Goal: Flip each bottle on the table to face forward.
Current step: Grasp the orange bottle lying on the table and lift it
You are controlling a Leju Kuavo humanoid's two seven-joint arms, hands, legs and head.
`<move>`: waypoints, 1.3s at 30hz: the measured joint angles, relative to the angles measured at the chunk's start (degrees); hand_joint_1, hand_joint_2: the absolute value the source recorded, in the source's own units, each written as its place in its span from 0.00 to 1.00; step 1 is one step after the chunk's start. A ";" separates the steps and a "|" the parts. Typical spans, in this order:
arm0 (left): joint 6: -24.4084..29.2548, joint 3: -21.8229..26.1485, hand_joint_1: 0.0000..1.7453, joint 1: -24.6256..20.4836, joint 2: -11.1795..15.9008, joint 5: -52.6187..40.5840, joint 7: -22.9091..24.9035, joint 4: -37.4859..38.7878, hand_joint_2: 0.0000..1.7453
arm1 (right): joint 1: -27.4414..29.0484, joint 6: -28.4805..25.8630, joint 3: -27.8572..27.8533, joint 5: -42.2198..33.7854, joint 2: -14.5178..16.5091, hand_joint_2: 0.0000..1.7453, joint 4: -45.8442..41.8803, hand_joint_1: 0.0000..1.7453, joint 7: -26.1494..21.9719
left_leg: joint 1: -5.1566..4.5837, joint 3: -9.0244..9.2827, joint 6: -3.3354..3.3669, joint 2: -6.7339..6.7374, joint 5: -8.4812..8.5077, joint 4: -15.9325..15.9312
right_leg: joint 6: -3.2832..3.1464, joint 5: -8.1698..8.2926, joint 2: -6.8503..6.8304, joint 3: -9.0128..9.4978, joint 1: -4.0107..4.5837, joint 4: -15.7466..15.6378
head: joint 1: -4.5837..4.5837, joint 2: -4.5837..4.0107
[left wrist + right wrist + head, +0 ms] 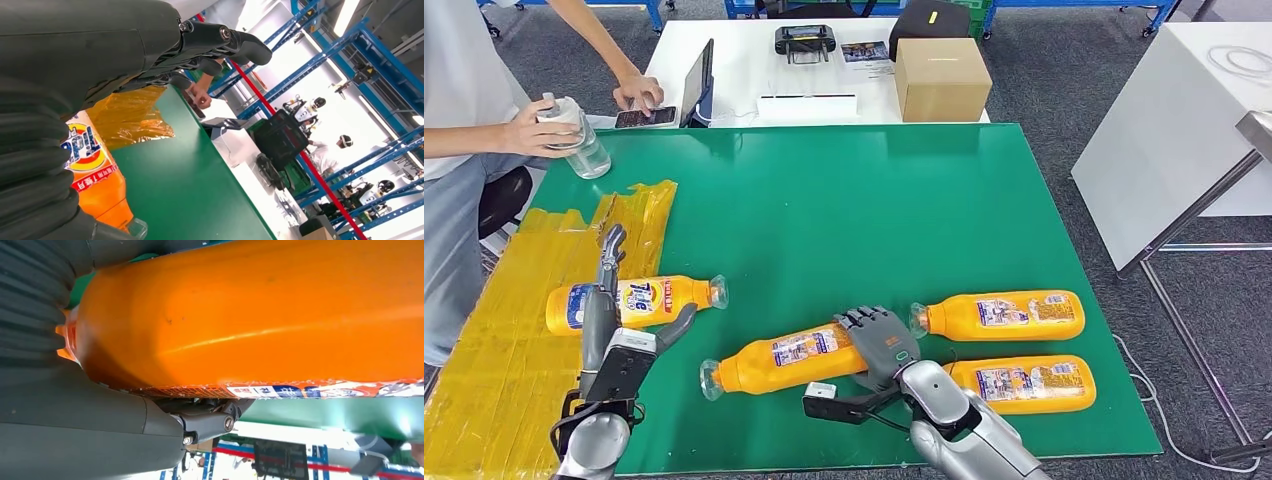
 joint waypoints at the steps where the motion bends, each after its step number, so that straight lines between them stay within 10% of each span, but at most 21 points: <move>1: -0.03 0.00 0.00 0.03 -0.01 0.00 0.00 -0.04 1.00 | 0.18 -0.08 -0.21 -0.01 0.08 1.00 -0.37 1.00 -0.04 | 0.00 0.00 0.00 0.00 0.00 0.00 | 0.00 0.00 0.00 0.00 0.00 0.00 | 0.00 0.00; 9: -0.07 0.00 0.00 0.29 -0.01 0.02 0.00 -0.41 1.00 | 1.02 -0.62 -1.04 -0.17 0.23 1.00 -1.79 1.00 -0.17 | -0.01 -0.02 0.00 0.00 0.00 0.00 | 0.00 0.00 -0.01 0.00 -0.01 0.00 | 0.01 0.00; 15: -2.26 0.00 0.00 1.21 -0.03 2.46 0.02 -1.74 1.00 | 4.98 -11.14 -5.73 -2.15 2.03 1.00 -7.42 1.00 -2.25 | 0.00 -0.06 0.00 0.00 -0.01 0.00 | 0.00 -0.01 -0.02 -0.05 0.00 0.00 | 0.00 0.00; 28: -34.87 2.52 0.00 4.81 -1.05 40.52 -2.33 -8.24 1.00 | 10.77 -19.48 -18.50 -13.35 6.31 1.00 -14.94 1.00 -8.80 | -0.01 -0.11 0.00 -0.01 -0.01 0.00 | 0.00 -0.01 -0.03 -0.09 -0.02 -0.01 | 0.00 0.00; 39: -44.16 5.72 0.00 5.72 -2.95 50.51 1.15 -9.89 1.00 | 11.68 -19.21 -22.73 -20.00 8.06 1.00 -14.94 1.00 -12.95 | -0.01 -0.11 0.00 -0.01 -0.01 0.00 | 0.00 -0.01 -0.03 -0.11 -0.01 -0.01 | 0.00 0.00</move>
